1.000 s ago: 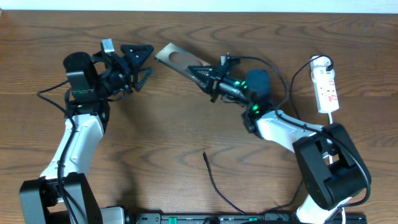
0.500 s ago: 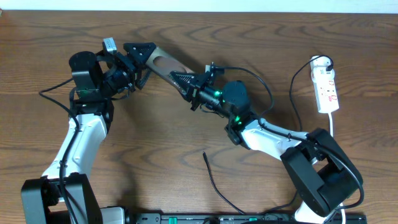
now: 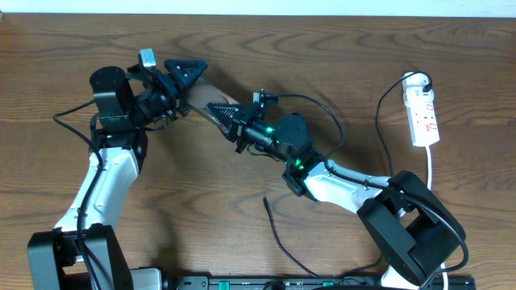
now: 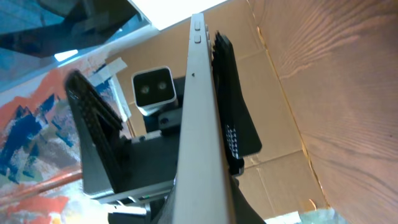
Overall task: Plug charger to phone and switch on socket
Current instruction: 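Close the left gripper on the phone's far end held by the right gripper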
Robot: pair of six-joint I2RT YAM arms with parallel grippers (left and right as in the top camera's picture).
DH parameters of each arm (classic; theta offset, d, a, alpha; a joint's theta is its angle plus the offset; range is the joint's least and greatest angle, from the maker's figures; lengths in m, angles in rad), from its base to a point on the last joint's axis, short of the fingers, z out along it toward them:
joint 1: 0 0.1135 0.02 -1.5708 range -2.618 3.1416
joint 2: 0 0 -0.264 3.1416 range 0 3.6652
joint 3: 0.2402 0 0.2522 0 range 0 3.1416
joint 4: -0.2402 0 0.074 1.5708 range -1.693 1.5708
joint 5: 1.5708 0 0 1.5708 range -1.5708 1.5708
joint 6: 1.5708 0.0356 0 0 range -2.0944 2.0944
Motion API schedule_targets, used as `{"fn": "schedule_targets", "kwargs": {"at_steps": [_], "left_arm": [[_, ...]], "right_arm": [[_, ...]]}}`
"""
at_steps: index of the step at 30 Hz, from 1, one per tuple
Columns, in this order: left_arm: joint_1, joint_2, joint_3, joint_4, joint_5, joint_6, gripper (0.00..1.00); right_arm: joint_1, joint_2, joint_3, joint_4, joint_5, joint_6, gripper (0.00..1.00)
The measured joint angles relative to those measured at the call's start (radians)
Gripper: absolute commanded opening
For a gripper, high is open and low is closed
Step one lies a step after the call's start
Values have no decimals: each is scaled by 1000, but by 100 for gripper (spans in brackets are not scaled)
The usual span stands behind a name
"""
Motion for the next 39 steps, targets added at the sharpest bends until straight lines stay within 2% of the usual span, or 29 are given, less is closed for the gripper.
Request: {"fn": "schedule_targets", "kwargs": {"at_steps": [10, 14, 16, 21, 30, 32, 39], "left_arm": [[0, 0, -3, 0, 6, 8, 66], [0, 0, -3, -2, 0, 9, 52], [0, 0, -4, -4, -5, 10, 40], [0, 0, -9, -10, -20, 7, 27], [0, 0, -10, -16, -32, 8, 19], [0, 0, -10, -15, -35, 7, 13], [0, 0, -10, -19, -40, 0, 9]], "right_arm": [[6, 0, 0, 9, 19, 0, 1], [6, 0, 0, 13, 20, 0, 1], [6, 0, 0, 19, 22, 0, 1], [6, 0, 1, 27, 23, 0, 1], [13, 0, 3, 33, 39, -1, 1], [13, 0, 4, 34, 40, -1, 1], [19, 0, 5, 40, 53, -5, 1]]}}
